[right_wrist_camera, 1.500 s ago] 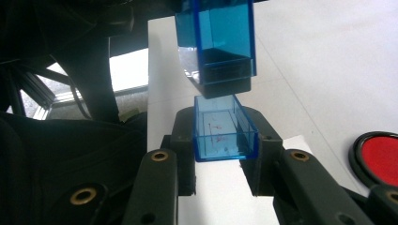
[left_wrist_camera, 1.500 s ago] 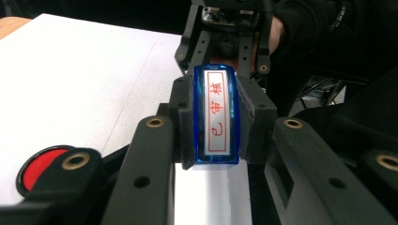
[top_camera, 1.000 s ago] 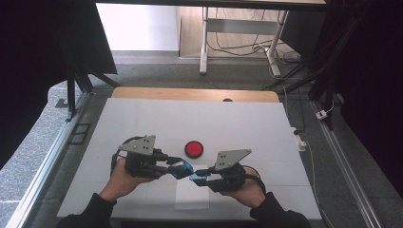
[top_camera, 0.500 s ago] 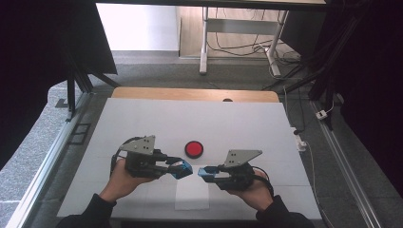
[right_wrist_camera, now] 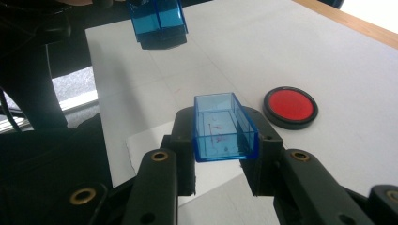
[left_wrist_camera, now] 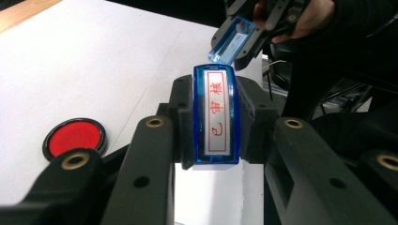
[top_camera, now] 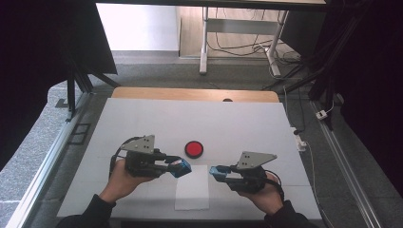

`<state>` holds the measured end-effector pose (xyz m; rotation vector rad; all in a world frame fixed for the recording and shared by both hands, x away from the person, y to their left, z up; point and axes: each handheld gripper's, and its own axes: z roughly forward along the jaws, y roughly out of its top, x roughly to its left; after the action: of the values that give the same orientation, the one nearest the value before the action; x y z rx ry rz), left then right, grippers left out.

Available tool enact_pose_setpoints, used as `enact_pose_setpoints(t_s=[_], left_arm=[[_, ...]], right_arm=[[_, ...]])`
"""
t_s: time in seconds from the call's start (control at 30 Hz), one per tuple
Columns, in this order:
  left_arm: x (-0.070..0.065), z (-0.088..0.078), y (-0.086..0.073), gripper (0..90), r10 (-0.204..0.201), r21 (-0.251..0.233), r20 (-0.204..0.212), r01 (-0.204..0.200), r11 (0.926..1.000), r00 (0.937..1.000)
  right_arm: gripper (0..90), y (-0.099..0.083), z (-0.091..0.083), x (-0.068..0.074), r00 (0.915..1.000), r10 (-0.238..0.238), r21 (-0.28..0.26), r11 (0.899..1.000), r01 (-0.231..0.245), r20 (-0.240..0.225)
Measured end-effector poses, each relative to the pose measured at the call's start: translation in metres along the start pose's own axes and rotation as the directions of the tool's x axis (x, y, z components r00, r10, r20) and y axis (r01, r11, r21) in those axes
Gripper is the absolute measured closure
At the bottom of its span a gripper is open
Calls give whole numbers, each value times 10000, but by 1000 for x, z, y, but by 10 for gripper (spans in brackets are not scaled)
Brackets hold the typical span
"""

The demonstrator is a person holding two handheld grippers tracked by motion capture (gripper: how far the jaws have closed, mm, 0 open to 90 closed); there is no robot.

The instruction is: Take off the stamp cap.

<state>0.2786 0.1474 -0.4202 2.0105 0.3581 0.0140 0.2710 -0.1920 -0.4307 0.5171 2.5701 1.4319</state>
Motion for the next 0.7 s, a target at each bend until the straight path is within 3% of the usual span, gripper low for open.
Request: enact_pose_setpoints(t_s=[0.23,0.47,0.7], left_arm=[[1,0,0,709,-94,60,-133,95,9999,9999],[1,2,0,709,-39,126,-144,41,9999,9999],[1,2,1,709,-158,150,-287,163,9998,9995]], right_arm=[[686,-10,-15,-3,9977,457,-59,9989,-455,502],[686,-25,-37,-8,9856,1160,-340,9931,-1126,1233],[686,-37,-55,-11,9748,1297,-417,9914,-1242,1815]])
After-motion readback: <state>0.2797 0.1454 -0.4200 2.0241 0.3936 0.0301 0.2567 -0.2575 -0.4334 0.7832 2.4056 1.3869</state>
